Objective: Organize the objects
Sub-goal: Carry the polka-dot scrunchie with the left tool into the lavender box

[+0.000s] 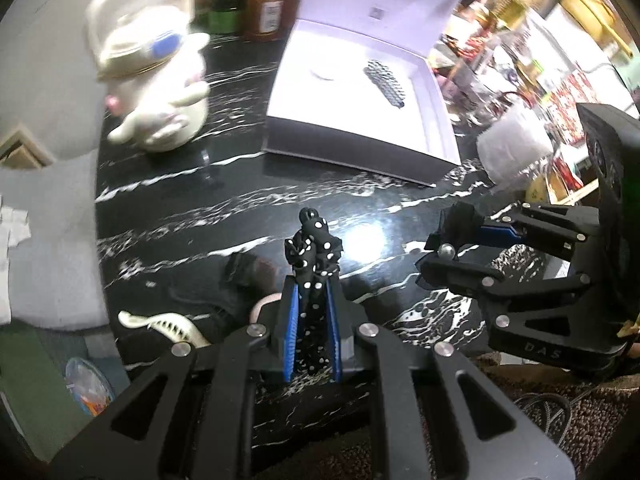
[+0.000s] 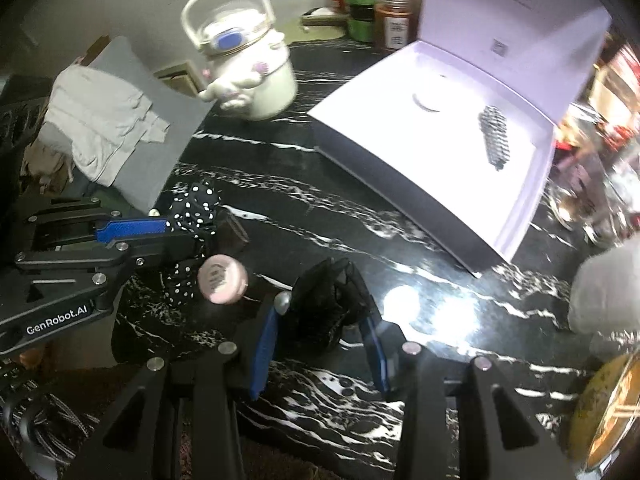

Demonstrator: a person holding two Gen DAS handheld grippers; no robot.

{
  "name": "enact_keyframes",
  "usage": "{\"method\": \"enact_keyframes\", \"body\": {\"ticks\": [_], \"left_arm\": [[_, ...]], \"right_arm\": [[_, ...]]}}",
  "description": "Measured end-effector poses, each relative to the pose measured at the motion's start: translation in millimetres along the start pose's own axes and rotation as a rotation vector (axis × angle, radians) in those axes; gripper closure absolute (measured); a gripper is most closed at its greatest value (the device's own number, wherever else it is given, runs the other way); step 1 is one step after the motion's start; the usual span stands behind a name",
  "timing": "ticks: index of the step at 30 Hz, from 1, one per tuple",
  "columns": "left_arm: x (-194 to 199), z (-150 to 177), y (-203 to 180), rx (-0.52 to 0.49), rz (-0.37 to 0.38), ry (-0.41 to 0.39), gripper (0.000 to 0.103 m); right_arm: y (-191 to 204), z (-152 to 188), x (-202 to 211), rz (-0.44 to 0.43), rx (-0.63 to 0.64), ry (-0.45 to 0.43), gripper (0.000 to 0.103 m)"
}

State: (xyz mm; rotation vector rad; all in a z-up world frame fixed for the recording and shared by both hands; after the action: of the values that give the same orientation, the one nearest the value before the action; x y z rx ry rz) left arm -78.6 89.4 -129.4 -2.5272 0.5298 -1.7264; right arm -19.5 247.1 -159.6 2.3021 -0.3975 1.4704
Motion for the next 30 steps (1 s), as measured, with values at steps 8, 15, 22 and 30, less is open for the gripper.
{"method": "enact_keyframes", "body": {"ticks": [8, 15, 22, 30], "left_arm": [[-15.9, -15.9, -35.2, -0.103, 0.047, 0.025, 0.090], [-29.4, -25.9, -56.6, -0.154, 0.074, 0.051, 0.091], [-43.4, -38.3, -68.9, -0.168, 0.088, 0.072, 0.091], [-59.1, -58.4, -71.0, -0.166, 0.079, 0.090, 0.091]], "right_arm": [[-33.2, 11.9, 10.4, 0.047, -0.088, -0.007, 0.062], [-54.8, 16.9, 13.1, 0.070, -0.130, -0.001, 0.062], [-71.4, 12.6, 10.8, 0.077, -0.150, 0.009, 0.062], [-88.1, -7.2, 3.3, 0.074, -0.149, 0.008, 0.062]]}}
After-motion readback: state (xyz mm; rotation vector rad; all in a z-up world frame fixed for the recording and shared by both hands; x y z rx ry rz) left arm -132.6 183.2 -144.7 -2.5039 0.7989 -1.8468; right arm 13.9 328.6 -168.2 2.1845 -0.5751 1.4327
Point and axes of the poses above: each gripper's, at about its wrist camera, not at the fingertips, and x roughly against the way its jaws point, y to its left, z to its underside, the point moved 4 cm from there along -x, roughly the way its jaws point, and after that the axes turned 5 degrees about -y, right-handed, at the moved point
